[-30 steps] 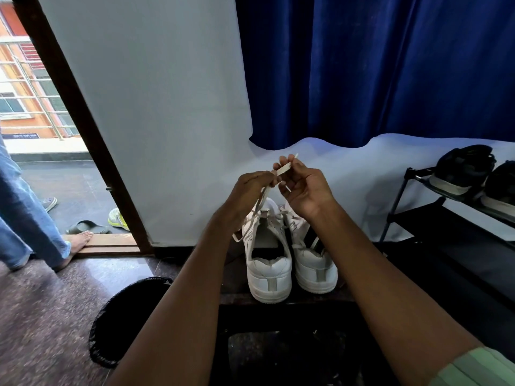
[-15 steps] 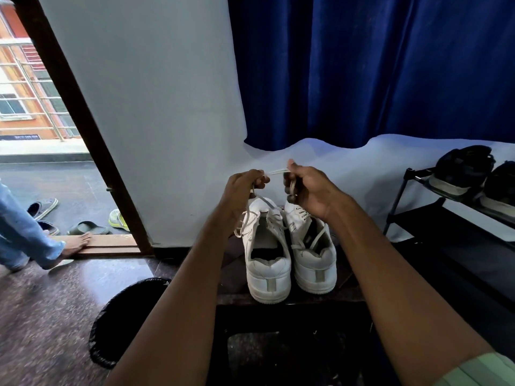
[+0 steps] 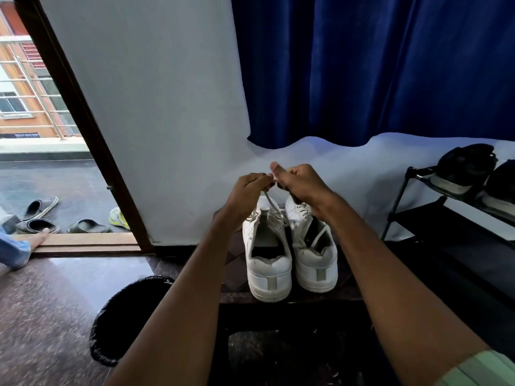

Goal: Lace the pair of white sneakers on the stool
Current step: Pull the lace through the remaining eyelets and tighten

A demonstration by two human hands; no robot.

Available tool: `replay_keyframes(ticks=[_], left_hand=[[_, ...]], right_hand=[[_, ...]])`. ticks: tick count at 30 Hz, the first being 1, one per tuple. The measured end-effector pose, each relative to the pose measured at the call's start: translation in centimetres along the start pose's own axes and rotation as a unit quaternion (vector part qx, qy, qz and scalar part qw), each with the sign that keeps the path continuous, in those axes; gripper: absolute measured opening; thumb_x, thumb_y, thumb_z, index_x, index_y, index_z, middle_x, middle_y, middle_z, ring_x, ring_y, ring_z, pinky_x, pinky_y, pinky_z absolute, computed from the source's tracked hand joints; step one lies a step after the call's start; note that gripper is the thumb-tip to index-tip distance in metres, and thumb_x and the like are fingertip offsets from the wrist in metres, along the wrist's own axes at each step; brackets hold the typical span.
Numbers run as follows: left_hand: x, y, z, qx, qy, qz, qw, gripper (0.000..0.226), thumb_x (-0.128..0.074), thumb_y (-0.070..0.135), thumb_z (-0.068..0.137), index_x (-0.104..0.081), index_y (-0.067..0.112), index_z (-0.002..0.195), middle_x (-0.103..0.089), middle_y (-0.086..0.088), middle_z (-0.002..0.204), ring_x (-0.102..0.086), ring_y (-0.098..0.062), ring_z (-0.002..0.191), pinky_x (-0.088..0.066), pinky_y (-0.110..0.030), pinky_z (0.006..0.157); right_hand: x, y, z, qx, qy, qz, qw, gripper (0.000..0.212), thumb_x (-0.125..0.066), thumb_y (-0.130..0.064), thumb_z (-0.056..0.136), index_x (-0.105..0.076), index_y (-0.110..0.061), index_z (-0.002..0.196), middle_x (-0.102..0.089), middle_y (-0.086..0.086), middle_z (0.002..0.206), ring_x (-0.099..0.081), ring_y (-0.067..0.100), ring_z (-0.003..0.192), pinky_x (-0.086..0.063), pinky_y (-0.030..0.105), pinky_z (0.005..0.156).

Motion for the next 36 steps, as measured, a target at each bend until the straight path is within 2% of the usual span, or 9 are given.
replay_keyframes(ticks=[3,6,9,12,19,21,26,32,36], left_hand=[[0.4,0.0,0.3,0.005,0.013,-0.005,1.000,0.029,-0.055,0.027,0.105,-0.073,0.010,0.090,-0.069,-0.001,0.088,-0.059,-0.010,0.081,-0.043,-0.019,0.073],[0.4,-0.3,0.3,-0.001,0.010,0.008,1.000,0.032,-0.053,0.024,0.106,-0.071,0.005,0.088,-0.060,-0.002,0.080,-0.053,-0.006,0.072,-0.039,-0.011,0.064],[0.3,-0.5,0.3,-0.014,0.005,0.021,1.000,0.042,-0.054,0.027,0.106,-0.064,-0.010,0.090,-0.051,-0.009,0.080,-0.045,-0.012,0.071,-0.035,-0.016,0.061],[0.6,-0.2,0.3,-0.032,0.013,0.026,0.999,0.049,-0.055,0.037,0.101,-0.062,-0.010,0.088,-0.048,-0.009,0.080,-0.040,-0.019,0.074,-0.033,-0.023,0.060],[-0.6,-1.1,-0.1,-0.021,-0.070,0.132,0.989,0.032,-0.061,0.036,0.102,-0.063,0.012,0.081,-0.054,-0.003,0.079,-0.049,-0.009,0.068,-0.041,-0.022,0.060],[-1.0,-3.0,-0.1,-0.001,-0.106,0.262,0.959,0.031,-0.075,0.049,0.088,-0.065,0.020,0.089,-0.062,-0.001,0.100,-0.058,-0.013,0.095,-0.051,-0.031,0.081],[-0.4,-5.3,-0.3,0.062,-0.105,0.345,0.931,0.033,-0.075,0.069,0.052,-0.066,0.044,0.070,-0.065,-0.003,0.105,-0.059,-0.029,0.114,-0.048,-0.043,0.101],[-0.6,-5.1,-0.6,0.073,-0.097,0.368,0.922,0.023,-0.081,0.038,0.080,-0.075,0.030,0.102,-0.057,-0.004,0.120,-0.050,-0.023,0.128,-0.041,-0.037,0.109],[-0.6,-5.2,-0.8,0.074,-0.083,0.371,0.922,0.051,-0.082,0.035,0.083,-0.065,0.018,0.127,-0.055,-0.011,0.132,-0.047,-0.027,0.131,-0.039,-0.037,0.110]], right_hand=[[-0.4,1.6,0.6,-0.078,0.007,0.372,0.925,0.047,-0.051,-0.055,0.103,-0.060,-0.013,0.084,-0.066,0.003,0.076,-0.058,0.013,0.069,-0.042,0.024,0.062],[0.3,2.3,1.1,-0.095,0.028,0.551,0.828,0.049,-0.049,-0.054,0.104,-0.048,-0.020,0.069,-0.046,-0.004,0.053,-0.045,0.012,0.050,-0.034,0.023,0.049],[2.1,1.9,0.3,-0.060,0.067,0.215,0.972,0.050,-0.058,-0.060,0.099,-0.053,-0.020,0.069,-0.037,-0.009,0.051,-0.027,0.010,0.043,-0.025,0.025,0.045],[0.9,0.5,-0.2,-0.009,-0.011,-0.083,0.996,0.061,-0.064,-0.070,0.089,-0.072,-0.010,0.078,-0.043,-0.011,0.048,-0.034,0.007,0.041,-0.034,0.023,0.045],[-0.5,1.3,0.9,-0.030,0.020,0.401,0.915,0.042,-0.053,-0.051,0.103,-0.060,-0.018,0.078,-0.069,0.002,0.083,-0.061,0.013,0.077,-0.042,0.026,0.064],[-1.0,1.6,0.8,-0.050,0.017,0.449,0.892,0.046,-0.052,-0.053,0.103,-0.052,-0.020,0.072,-0.067,0.000,0.071,-0.063,0.014,0.070,-0.043,0.026,0.061],[1.3,1.8,0.4,-0.028,0.119,0.035,0.992,0.048,-0.070,-0.047,0.093,-0.042,-0.022,0.064,-0.043,-0.001,0.056,-0.032,0.013,0.046,-0.030,0.027,0.048],[-0.9,3.0,0.6,-0.070,0.031,-0.369,0.926,0.046,-0.068,-0.049,0.093,-0.066,-0.010,0.117,-0.070,0.013,0.119,-0.065,0.035,0.112,-0.047,0.035,0.083],[-2.3,2.9,0.3,-0.094,-0.055,-0.364,0.925,0.042,-0.062,-0.048,0.099,-0.068,-0.006,0.094,-0.070,0.010,0.074,-0.070,0.026,0.074,-0.049,0.030,0.065]])
Point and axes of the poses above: each hand's wrist, its own z-axis towards the middle knuckle, its own x-axis out of the back of the hand, y = z × x, the point moved 8 cm from there along z, towards the middle knuckle
